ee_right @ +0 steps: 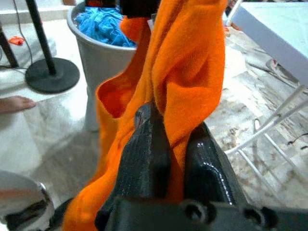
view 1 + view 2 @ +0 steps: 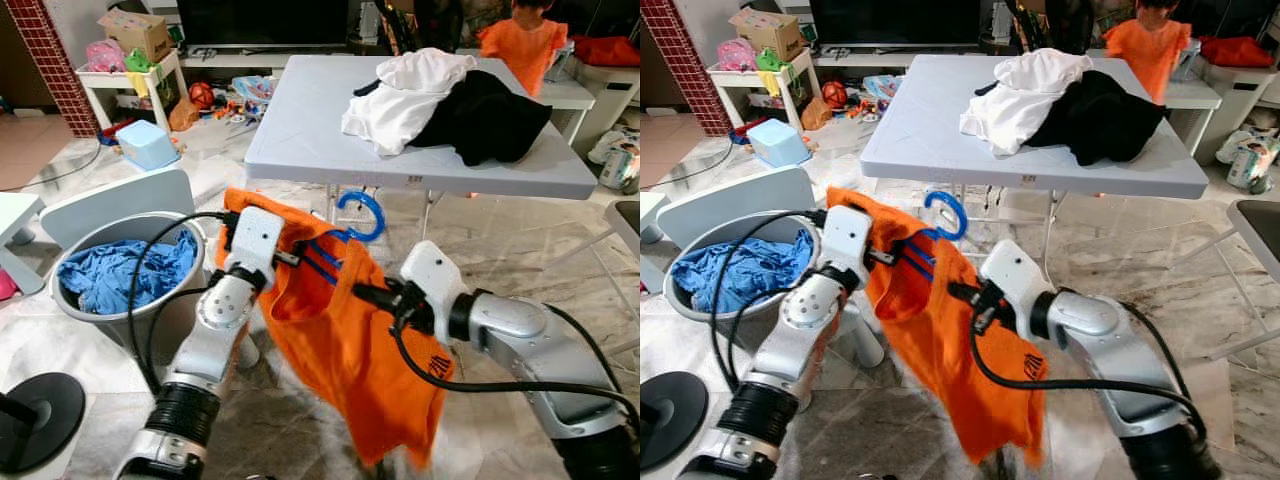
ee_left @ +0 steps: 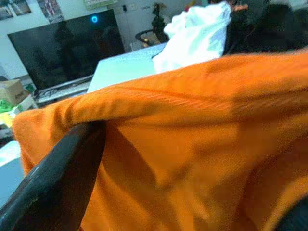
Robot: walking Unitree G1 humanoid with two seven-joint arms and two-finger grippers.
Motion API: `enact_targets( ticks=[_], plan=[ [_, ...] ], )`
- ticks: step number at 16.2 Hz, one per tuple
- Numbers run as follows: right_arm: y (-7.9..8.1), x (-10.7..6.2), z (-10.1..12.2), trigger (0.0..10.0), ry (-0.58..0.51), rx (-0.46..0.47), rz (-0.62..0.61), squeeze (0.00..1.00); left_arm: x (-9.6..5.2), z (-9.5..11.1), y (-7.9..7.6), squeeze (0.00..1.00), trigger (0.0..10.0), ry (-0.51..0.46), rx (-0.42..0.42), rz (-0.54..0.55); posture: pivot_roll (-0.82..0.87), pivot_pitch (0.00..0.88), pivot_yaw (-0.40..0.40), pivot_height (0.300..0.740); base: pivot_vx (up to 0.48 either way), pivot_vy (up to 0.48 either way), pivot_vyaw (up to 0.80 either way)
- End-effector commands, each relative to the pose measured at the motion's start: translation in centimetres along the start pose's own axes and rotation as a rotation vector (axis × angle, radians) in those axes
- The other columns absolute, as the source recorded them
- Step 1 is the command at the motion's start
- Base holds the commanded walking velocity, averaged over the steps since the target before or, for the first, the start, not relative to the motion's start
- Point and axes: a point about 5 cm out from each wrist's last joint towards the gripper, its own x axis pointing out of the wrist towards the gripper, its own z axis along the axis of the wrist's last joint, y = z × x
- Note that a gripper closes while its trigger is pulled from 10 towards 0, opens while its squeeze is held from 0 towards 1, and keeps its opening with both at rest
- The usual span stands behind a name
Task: Hang hanger
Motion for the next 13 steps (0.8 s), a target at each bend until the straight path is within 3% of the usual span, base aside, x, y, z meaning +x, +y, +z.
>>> enact_targets(
  ticks=[1, 3, 7, 9, 13],
  plan=[
    [-0.8, -0.2, -0.2, 10.0, 0.027, -0.016, -0.042, 0.0, 0.2, 0.5, 1.0, 0.0, 10.0, -0.02, 0.023, 0.033, -0.16, 0.0, 0.012, 0.74, 0.0, 0.0, 0.0],
    [-3.0, -0.9, -1.2, 10.0, 0.108, -0.104, -0.155, 0.0, -0.1, 0.3, 1.6, 0.0, 10.0, -0.01, 0.039, 0.045, -0.15, 0.0, 0.011, 0.74, 0.0, 0.0, 0.0],
    [-5.7, -1.5, -1.7, 10.0, 0.172, -0.131, -0.338, 0.0, -0.2, -0.1, 0.9, 0.0, 10.0, 0.017, 0.0, -0.005, -0.15, 0.0, 0.012, 0.74, 0.0, 0.0, 0.0],
    [-6.2, -1.4, -1.5, 10.0, 0.162, -0.127, -0.385, 0.0, -0.3, -0.1, 0.1, 0.0, 10.0, 0.018, -0.008, -0.042, -0.15, 0.0, 0.01, 0.74, 0.0, 0.0, 0.0],
    [-6.1, -1.5, -2.0, 10.0, 0.176, -0.161, -0.342, 0.0, -0.3, -0.2, 0.8, 0.0, 10.0, 0.022, 0.007, -0.012, -0.15, 0.0, 0.01, 0.74, 0.0, 0.0, 0.0]
  ],
)
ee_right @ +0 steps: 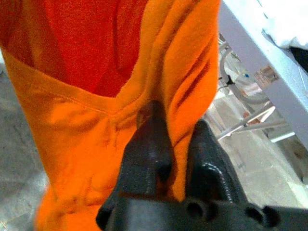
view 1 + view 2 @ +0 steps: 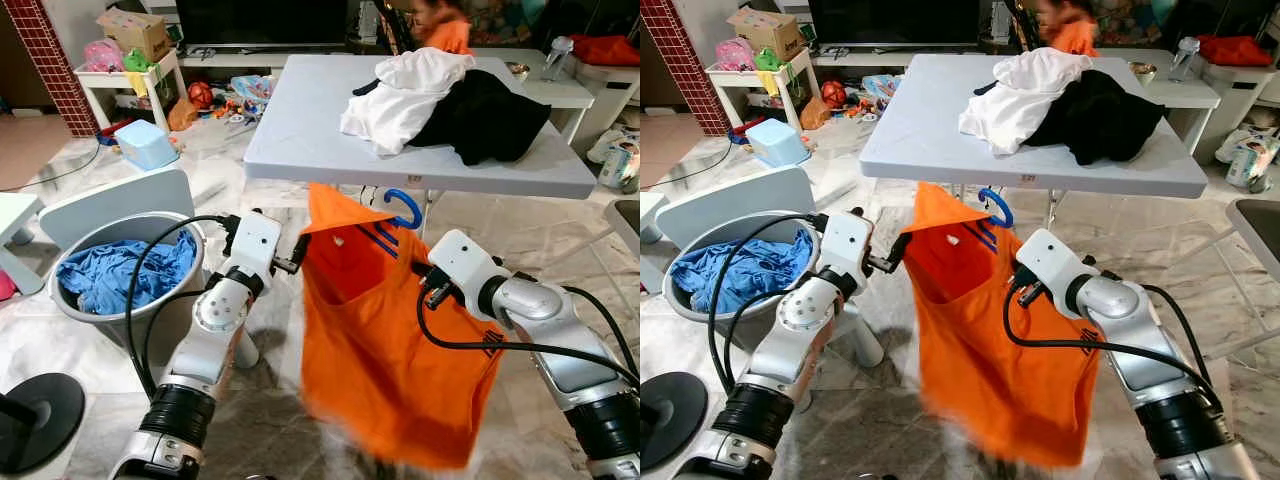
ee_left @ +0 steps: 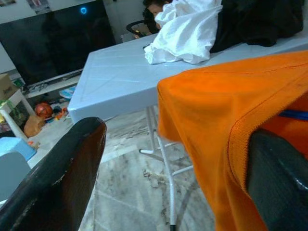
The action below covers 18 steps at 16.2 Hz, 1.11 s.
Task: Hang hanger
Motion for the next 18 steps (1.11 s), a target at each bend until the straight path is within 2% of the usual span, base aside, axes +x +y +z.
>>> enact_targets(
  ticks=[1, 2, 4, 5, 6, 8, 11, 12, 14, 16, 18],
  plan=[
    [0.0, -0.9, -0.1, 10.0, -0.007, -0.059, 0.061, 0.0, -0.4, -0.1, 1.3, 0.0, 10.0, 0.008, 0.019, 0.039, -0.15, 0.0, 0.011, 0.74, 0.0, 0.0, 0.0],
    [0.4, -1.9, -0.9, 10.0, 0.011, -0.111, 0.152, 0.0, -0.5, -0.3, 2.1, 0.0, 10.0, 0.016, 0.034, 0.063, -0.15, 0.0, 0.01, 0.74, 0.0, 0.0, 0.0],
    [0.3, -3.0, -2.0, 10.0, 0.049, -0.146, 0.209, 0.0, -0.6, -0.3, 2.9, 0.0, 10.0, 0.022, 0.049, 0.088, -0.15, 0.0, 0.011, 0.74, 0.0, 0.0, 0.0],
    [-1.0, -4.2, -3.3, 10.0, 0.113, -0.206, 0.222, 0.0, -0.5, -0.2, 3.5, 0.0, 10.0, 0.026, 0.057, 0.105, -0.16, 0.0, 0.012, 0.74, 0.0, 0.0, 0.0],
    [-1.2, -4.4, -3.4, 10.0, 0.124, -0.216, 0.223, 0.0, -0.5, -0.2, 3.6, 0.0, 10.0, 0.026, 0.057, 0.107, -0.16, 0.0, 0.012, 0.74, 0.0, 0.0, 0.0],
    [-3.2, -5.9, -3.9, 10.0, 0.154, -0.265, 0.227, 0.0, -0.6, -0.5, 3.6, 0.0, 10.0, 0.042, 0.06, 0.099, -0.17, 0.0, 0.017, 0.74, 0.0, 0.0, 0.0],
    [-4.9, -8.5, -3.3, 10.0, 0.107, -0.282, 0.305, 0.0, -0.7, -0.9, 3.5, 0.0, 10.0, 0.066, 0.063, 0.08, -0.17, 0.0, 0.025, 0.74, 0.0, 0.0, 0.0],
    [-5.8, -10.2, -3.1, 10.0, 0.112, -0.278, 0.34, 0.0, -0.7, -1.1, 3.6, 0.0, 10.0, 0.078, 0.061, 0.07, -0.17, 0.0, 0.028, 0.74, 0.0, 0.0, 0.0],
    [-7.5, -12.0, -2.4, 10.0, 0.095, -0.268, 0.339, 0.0, -0.7, -1.5, 3.6, 0.0, 10.0, 0.11, 0.055, 0.048, -0.18, 0.0, 0.031, 0.74, 0.0, 0.0, 0.0],
    [-8.5, -13.0, -0.9, 10.0, 0.025, -0.257, 0.335, 0.0, -0.6, -2.0, 3.4, 0.0, 10.0, 0.134, 0.038, 0.039, -0.19, 0.0, 0.035, 0.74, 0.0, 0.0, 0.0],
    [-8.7, -13.4, -0.3, 10.0, -0.018, -0.242, 0.349, 0.0, -0.5, -2.1, 3.1, 0.0, 10.0, 0.142, 0.032, 0.024, -0.19, 0.0, 0.035, 0.74, 0.0, 0.0, 0.0]
  ],
)
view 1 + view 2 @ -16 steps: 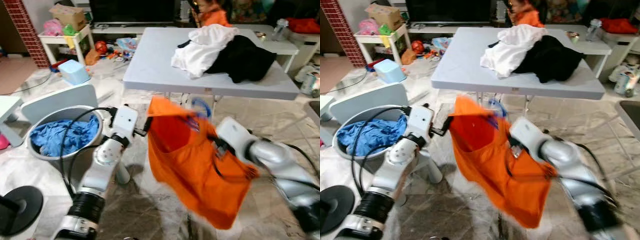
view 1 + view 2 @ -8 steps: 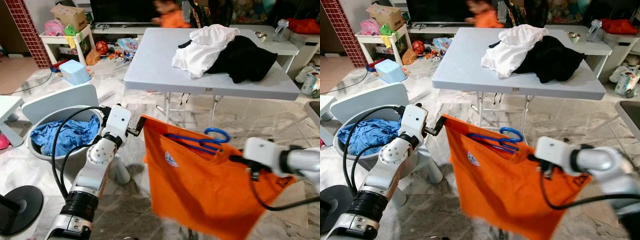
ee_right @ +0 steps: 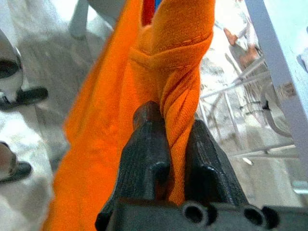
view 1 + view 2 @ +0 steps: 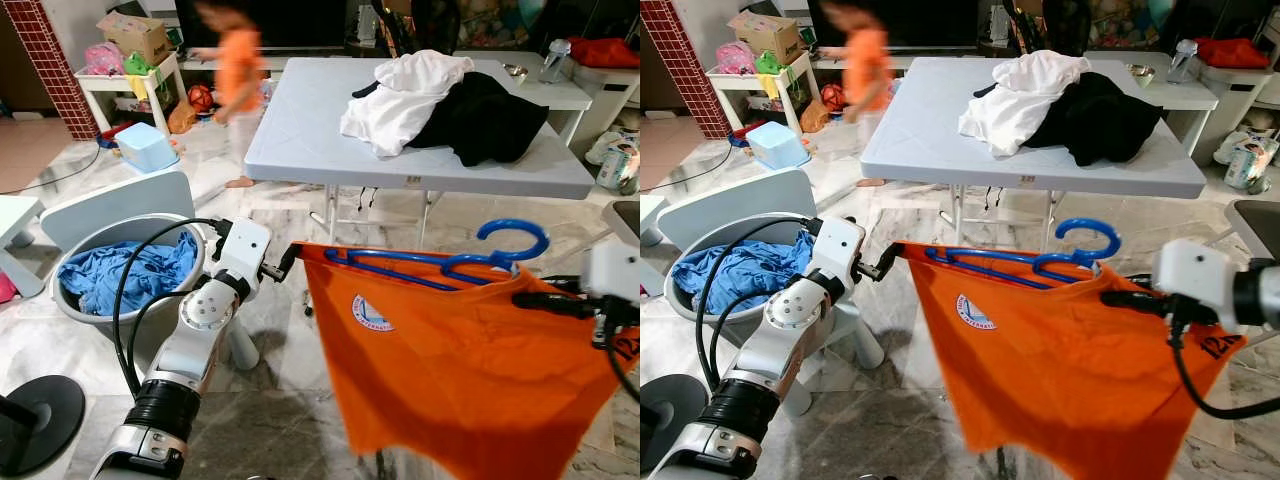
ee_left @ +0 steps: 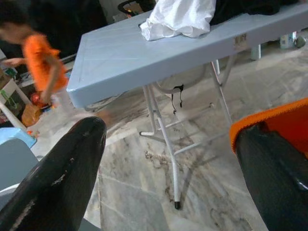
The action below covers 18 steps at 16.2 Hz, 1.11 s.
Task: Hang hanger
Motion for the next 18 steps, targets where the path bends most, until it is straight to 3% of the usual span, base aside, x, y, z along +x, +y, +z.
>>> enact_targets(
  ticks=[1, 4, 7, 8, 9, 11, 13, 14, 18],
  plan=[
    [-0.8, -2.3, 1.8, 10.0, -0.074, 0.005, -0.018, 0.0, -0.4, -1.1, 1.5, 0.0, 10.0, 0.069, -0.024, 0.047, -0.19, 0.0, 0.036, 0.74, 0.0, 0.0, 0.0],
    [-0.6, -3.5, 3.5, 10.0, -0.252, 0.062, 0.033, 0.0, -0.5, -2.1, 1.4, 0.0, 10.0, 0.121, -0.085, 0.037, -0.19, 0.0, 0.04, 0.74, 0.0, 0.0, 0.0],
    [-1.8, -2.2, 3.5, 10.0, -0.316, 0.108, -0.109, 0.0, -0.3, -1.6, -0.2, 0.0, 10.0, 0.088, -0.117, -0.05, -0.19, 0.0, 0.04, 0.74, 0.0, 0.0, 0.0],
    [-2.2, -0.6, 3.5, 10.0, -0.328, 0.144, -0.16, 0.0, -0.3, -1.0, -1.5, 0.32, 10.0, 0.05, -0.131, -0.127, -0.19, 0.0, 0.04, 0.74, 0.0, 0.0, 0.0],
    [-2.1, 1.1, 3.5, 10.0, -0.328, 0.165, -0.192, 0.0, -0.5, -0.6, -2.8, 1.0, 10.0, 0.017, -0.147, -0.201, -0.19, 0.0, 0.037, 0.74, 0.0, 0.0, 0.0],
    [-1.5, 3.9, 3.5, 10.0, -0.317, 0.172, -0.214, 0.0, -0.9, -0.2, -4.6, 1.0, 10.0, -0.015, -0.164, -0.298, -0.18, 0.0, 0.034, 0.74, 0.0, 0.0, 0.0],
    [-1.2, 5.3, 3.3, 10.0, -0.305, 0.195, -0.235, 0.0, -1.2, -0.2, -5.2, 1.0, 10.0, -0.018, -0.167, -0.333, -0.17, 0.0, 0.033, 0.74, 0.0, 0.0, 0.0],
    [-0.5, 8.3, 2.3, 10.0, -0.208, 0.13, -0.294, 0.0, -2.4, -0.3, -6.4, 1.0, 10.0, -0.026, -0.159, -0.47, -0.16, 0.0, 0.029, 0.74, 0.0, 0.0, 0.0],
    [0.5, 10.3, 0.1, 10.0, -0.029, -0.046, -0.279, 0.0, -4.4, -0.1, -8.0, 1.0, 10.0, -0.019, -0.125, -0.711, -0.16, 0.0, 0.023, 0.74, 0.0, 0.0, 0.0]
  ],
)
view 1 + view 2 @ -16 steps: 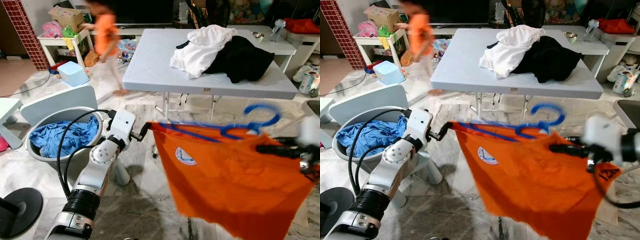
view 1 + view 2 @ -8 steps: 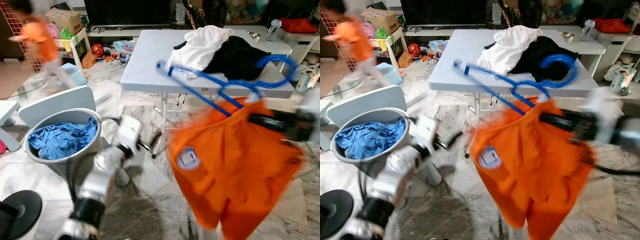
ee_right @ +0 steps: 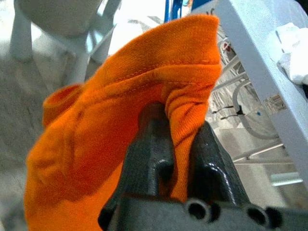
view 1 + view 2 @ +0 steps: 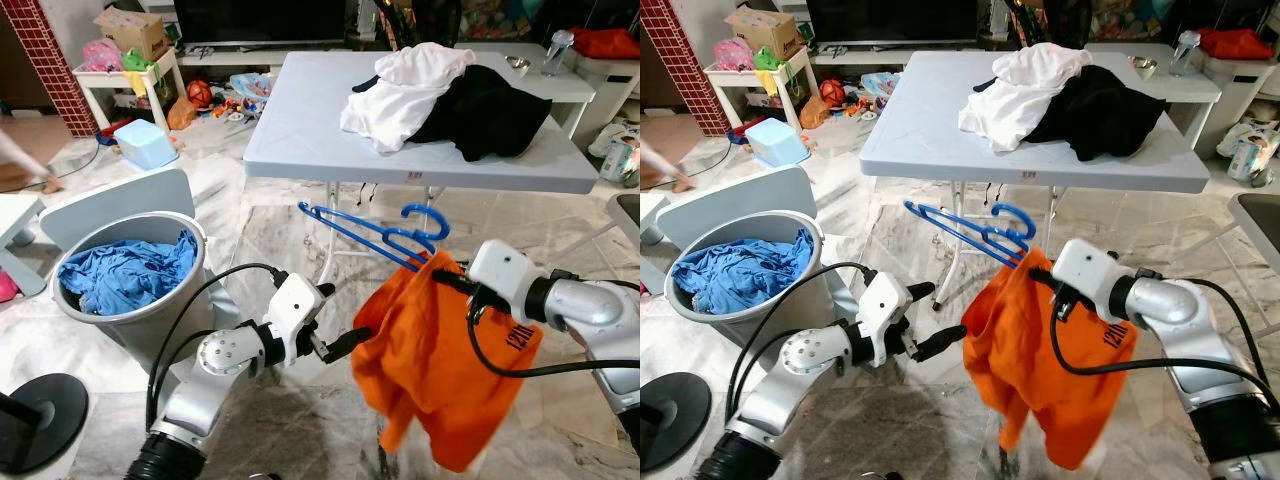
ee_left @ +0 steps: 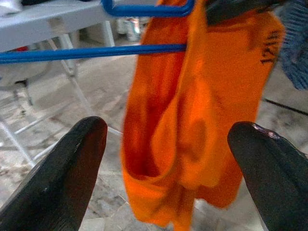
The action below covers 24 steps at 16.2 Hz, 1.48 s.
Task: Hang hanger
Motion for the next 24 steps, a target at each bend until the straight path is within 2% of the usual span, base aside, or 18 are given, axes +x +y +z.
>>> enact_targets(
  ticks=[1, 5, 8, 12, 14, 16, 17, 18, 20, 21, 22, 24],
  plan=[
    [-0.3, 0.0, -0.2, 10.0, 0.034, -0.115, -0.009, 0.0, 0.1, 0.6, -0.8, 1.0, 10.0, -0.018, 0.015, -0.073, -0.16, 0.0, 0.021, 0.74, 0.0, 0.0, 0.0],
    [-0.9, -0.9, -1.9, 10.0, 0.12, -0.189, 0.065, 0.0, -0.8, 2.7, -1.0, 1.0, 10.0, -0.06, 0.084, -0.164, -0.16, 0.0, 0.021, 0.74, 0.0, 0.0, 0.0],
    [-0.6, -2.1, -3.0, 10.0, 0.147, -0.24, 0.231, 0.0, -1.8, 2.6, 0.5, 1.0, 10.0, -0.024, 0.112, -0.146, -0.15, 0.0, 0.021, 0.74, 0.0, 0.0, 0.0],
    [-0.4, -3.5, -1.4, 10.0, 0.049, -0.158, 0.41, 0.0, -2.7, 0.9, 1.8, 1.0, 10.0, 0.044, 0.162, -0.088, -0.15, 0.0, 0.024, 0.74, 0.0, 0.0, 0.0],
    [-0.5, -3.7, -1.1, 10.0, 0.03, -0.152, 0.439, 0.0, -2.6, 0.8, 1.8, 1.0, 10.0, 0.043, 0.169, -0.076, -0.15, 0.0, 0.024, 0.74, 0.0, 0.0, 0.0],
    [-0.2, -4.3, -0.1, 10.0, -0.012, -0.144, 0.54, 0.0, -2.0, 0.8, 1.8, 1.0, 10.0, 0.021, 0.161, -0.089, -0.16, 0.0, 0.024, 0.74, 0.0, 0.0, 0.0],
    [0.0, -4.5, 0.2, 10.0, -0.025, -0.14, 0.575, 0.0, -1.8, 1.0, 1.7, 0.72, 10.0, 0.01, 0.175, -0.099, -0.16, 0.0, 0.025, 0.74, 0.0, 0.0, 0.0],
    [0.1, -4.6, 0.4, 10.0, -0.028, -0.136, 0.594, 0.0, -1.6, 1.0, 1.6, 0.0, 10.0, 0.002, 0.175, -0.111, -0.16, 0.0, 0.024, 0.74, 0.0, 0.0, 0.0],
    [0.3, -4.6, 0.3, 10.0, -0.027, -0.14, 0.607, 0.0, -1.2, 1.2, 1.3, 0.0, 10.0, -0.005, 0.164, -0.154, -0.16, 0.0, 0.024, 0.74, 0.0, 0.0, 0.0],
    [0.3, -4.5, 0.3, 10.0, -0.03, -0.14, 0.608, 0.0, -1.1, 1.2, 1.2, 0.0, 6.7, -0.008, 0.159, -0.169, -0.16, 0.0, 0.024, 0.74, 0.0, 0.0, 0.0],
    [0.4, -4.4, 0.5, 10.0, -0.038, -0.137, 0.61, 0.0, -0.8, 1.2, 1.0, 0.0, 0.0, -0.021, 0.137, -0.195, -0.16, 0.0, 0.027, 0.74, 0.0, 0.0, 0.0],
    [0.6, -4.4, 0.6, 10.0, -0.044, -0.136, 0.611, 0.0, -0.5, 1.2, 0.7, 0.0, 0.0, -0.021, 0.131, -0.224, -0.16, 0.0, 0.029, 0.74, 0.0, 0.0, 0.0]
  ],
)
